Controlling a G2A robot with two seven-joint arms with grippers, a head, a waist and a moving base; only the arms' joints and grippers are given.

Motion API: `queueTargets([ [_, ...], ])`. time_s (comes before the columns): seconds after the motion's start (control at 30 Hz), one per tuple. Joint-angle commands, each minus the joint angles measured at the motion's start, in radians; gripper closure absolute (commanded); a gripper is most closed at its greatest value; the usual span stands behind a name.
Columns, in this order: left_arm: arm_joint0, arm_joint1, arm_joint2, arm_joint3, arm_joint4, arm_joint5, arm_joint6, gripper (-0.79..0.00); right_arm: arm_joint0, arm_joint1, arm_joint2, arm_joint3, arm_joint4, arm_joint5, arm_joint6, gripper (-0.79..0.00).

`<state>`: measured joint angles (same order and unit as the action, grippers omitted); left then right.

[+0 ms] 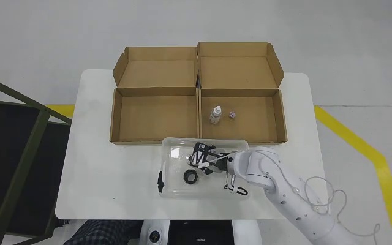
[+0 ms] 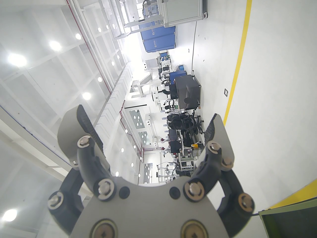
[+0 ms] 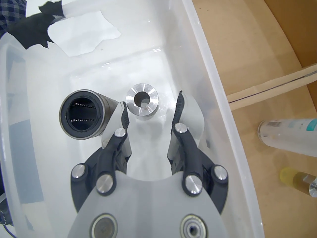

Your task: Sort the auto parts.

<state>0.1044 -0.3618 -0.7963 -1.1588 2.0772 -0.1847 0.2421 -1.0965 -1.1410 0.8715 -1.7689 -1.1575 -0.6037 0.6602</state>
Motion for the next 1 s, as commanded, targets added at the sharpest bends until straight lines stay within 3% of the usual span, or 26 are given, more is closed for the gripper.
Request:
queueTargets([
  [0.0,0.0,0.0,0.0,0.0,0.0,0.0,0.0,-0.785,0.003,-0.002,-0.007,0.006,0.0,-0.003,0.002,-0.351],
  [0.73,0.0,0.0,0.0,0.0,0.0,0.0,0.0,-0.785,0.06,-0.029,-0.078,0.096,0.013,0.005,-0.003,-0.357],
  [0.97,0.0,0.0,0.0,0.0,0.0,0.0,0.0,-0.785,0.073,-0.035,-0.087,0.112,0.017,0.008,-0.012,-0.311],
])
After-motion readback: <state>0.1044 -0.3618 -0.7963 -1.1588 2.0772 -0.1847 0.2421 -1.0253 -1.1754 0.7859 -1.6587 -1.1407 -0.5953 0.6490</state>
